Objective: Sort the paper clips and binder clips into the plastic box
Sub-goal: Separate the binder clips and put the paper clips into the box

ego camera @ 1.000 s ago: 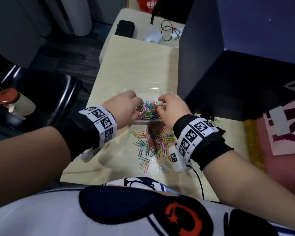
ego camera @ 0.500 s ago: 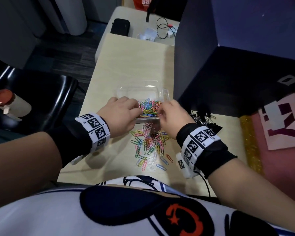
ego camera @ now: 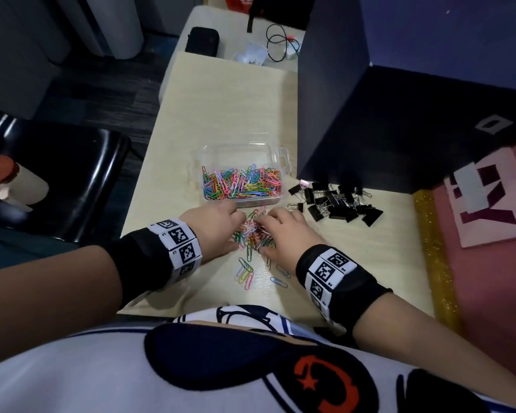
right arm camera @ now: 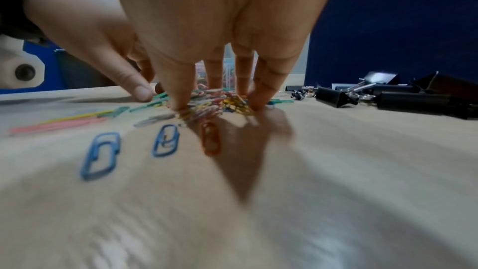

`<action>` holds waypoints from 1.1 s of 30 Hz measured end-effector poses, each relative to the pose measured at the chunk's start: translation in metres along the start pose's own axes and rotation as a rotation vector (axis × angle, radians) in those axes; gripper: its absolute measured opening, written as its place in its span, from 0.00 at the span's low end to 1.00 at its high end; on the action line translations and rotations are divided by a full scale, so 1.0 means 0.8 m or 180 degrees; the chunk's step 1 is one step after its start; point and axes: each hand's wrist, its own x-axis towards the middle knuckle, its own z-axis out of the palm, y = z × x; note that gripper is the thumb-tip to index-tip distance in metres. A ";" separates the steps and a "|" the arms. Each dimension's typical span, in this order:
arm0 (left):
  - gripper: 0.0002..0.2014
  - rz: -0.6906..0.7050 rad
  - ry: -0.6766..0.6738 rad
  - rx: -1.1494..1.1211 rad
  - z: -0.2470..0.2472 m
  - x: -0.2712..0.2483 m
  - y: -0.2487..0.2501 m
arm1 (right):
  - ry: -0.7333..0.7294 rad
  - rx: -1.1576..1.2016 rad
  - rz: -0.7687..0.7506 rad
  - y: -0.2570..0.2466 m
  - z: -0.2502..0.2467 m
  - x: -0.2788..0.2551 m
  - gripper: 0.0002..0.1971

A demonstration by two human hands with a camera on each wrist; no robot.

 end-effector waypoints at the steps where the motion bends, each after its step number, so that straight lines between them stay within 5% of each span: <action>1: 0.23 -0.0040 -0.0001 -0.0034 -0.003 0.001 0.001 | 0.0039 0.0041 0.0009 0.000 0.000 0.001 0.26; 11: 0.09 -0.0078 -0.0053 -0.0375 -0.017 0.004 0.005 | 0.0357 0.0509 0.0363 0.006 -0.025 0.012 0.09; 19: 0.09 -0.0125 0.0652 -0.0891 -0.056 -0.001 -0.009 | 0.0999 0.1293 0.0509 -0.007 -0.074 0.033 0.02; 23: 0.12 -0.0393 0.1074 -0.0995 -0.079 0.007 -0.025 | 0.1146 0.1856 0.0542 -0.019 -0.085 0.050 0.09; 28: 0.15 -0.0497 0.1147 -0.0807 -0.070 0.008 -0.033 | 0.0827 0.0989 0.0515 -0.013 -0.083 0.054 0.16; 33: 0.19 -0.0303 0.0783 0.0035 -0.045 0.004 -0.029 | 0.0269 0.0092 -0.0236 -0.014 -0.062 0.053 0.25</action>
